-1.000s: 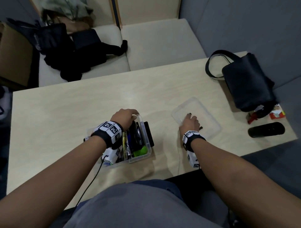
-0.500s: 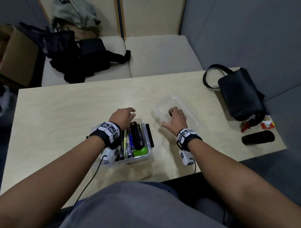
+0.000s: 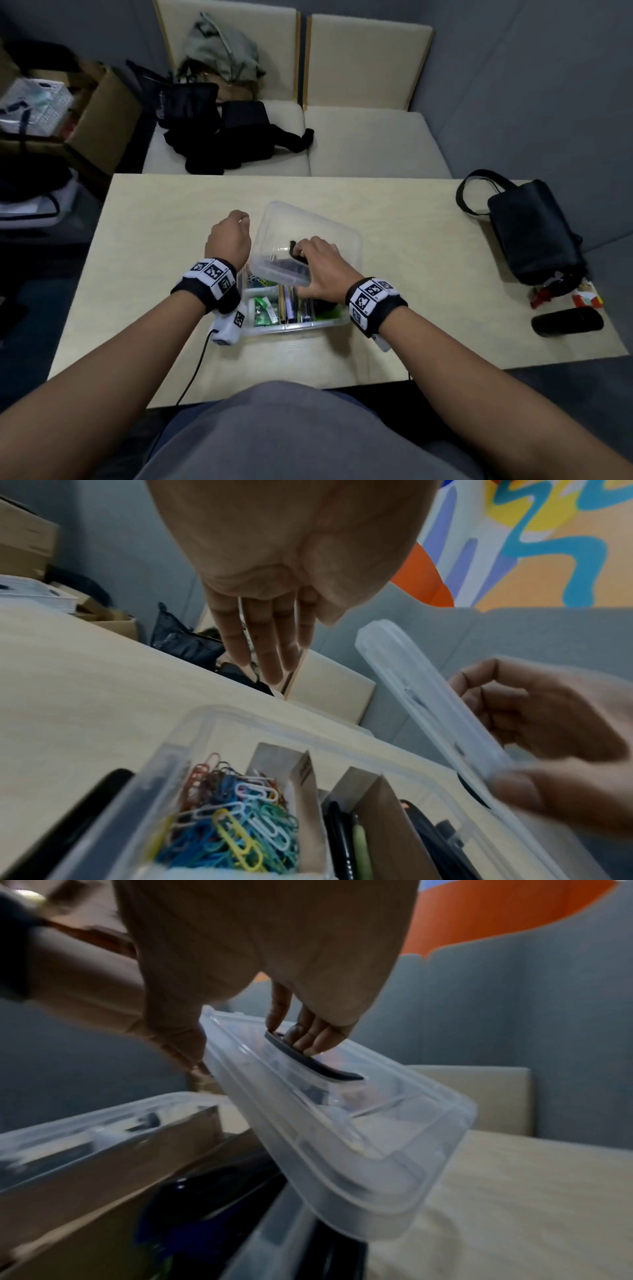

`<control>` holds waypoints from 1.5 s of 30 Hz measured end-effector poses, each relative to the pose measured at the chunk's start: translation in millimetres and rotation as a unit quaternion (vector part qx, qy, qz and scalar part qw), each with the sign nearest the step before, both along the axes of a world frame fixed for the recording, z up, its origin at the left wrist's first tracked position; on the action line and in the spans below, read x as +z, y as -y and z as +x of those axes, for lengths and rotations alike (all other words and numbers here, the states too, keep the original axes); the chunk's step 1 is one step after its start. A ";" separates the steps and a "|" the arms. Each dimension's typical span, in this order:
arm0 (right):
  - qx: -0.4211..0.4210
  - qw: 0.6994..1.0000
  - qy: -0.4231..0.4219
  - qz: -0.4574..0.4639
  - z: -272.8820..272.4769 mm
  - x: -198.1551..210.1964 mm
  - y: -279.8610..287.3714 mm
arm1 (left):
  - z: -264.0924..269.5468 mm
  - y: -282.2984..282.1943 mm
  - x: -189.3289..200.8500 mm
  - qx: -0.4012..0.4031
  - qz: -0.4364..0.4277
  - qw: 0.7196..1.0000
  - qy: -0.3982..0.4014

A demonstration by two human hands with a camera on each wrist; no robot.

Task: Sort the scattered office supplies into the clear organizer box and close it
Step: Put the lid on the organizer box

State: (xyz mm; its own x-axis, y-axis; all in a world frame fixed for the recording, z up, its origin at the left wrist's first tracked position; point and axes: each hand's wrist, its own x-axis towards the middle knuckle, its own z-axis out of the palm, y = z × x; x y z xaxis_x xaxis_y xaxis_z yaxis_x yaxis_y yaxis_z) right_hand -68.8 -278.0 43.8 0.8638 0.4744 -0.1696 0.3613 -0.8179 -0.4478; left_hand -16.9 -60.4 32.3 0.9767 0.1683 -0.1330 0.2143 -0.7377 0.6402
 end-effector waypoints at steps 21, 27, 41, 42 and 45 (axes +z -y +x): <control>0.122 0.992 0.032 -0.024 -52.8 -34.9 -10.5 | -72.2 -13.1 -39.6 -0.023 0.079 0.991 -0.105; -0.119 0.987 0.101 0.034 -32.9 -32.9 4.8 | -79.2 -10.0 -50.5 0.025 0.018 0.986 -0.164; -0.432 0.871 -0.171 0.160 -25.0 -69.7 34.3 | -73.9 -3.1 -40.6 0.036 0.038 0.982 -0.184; -0.433 0.871 -0.169 0.159 -24.1 -70.6 35.1 | -73.9 0.8 -39.3 0.042 0.037 0.980 -0.189; -0.430 0.872 -0.165 0.164 -21.3 -73.6 37.5 | -76.1 9.9 -36.4 0.050 0.054 0.979 -0.192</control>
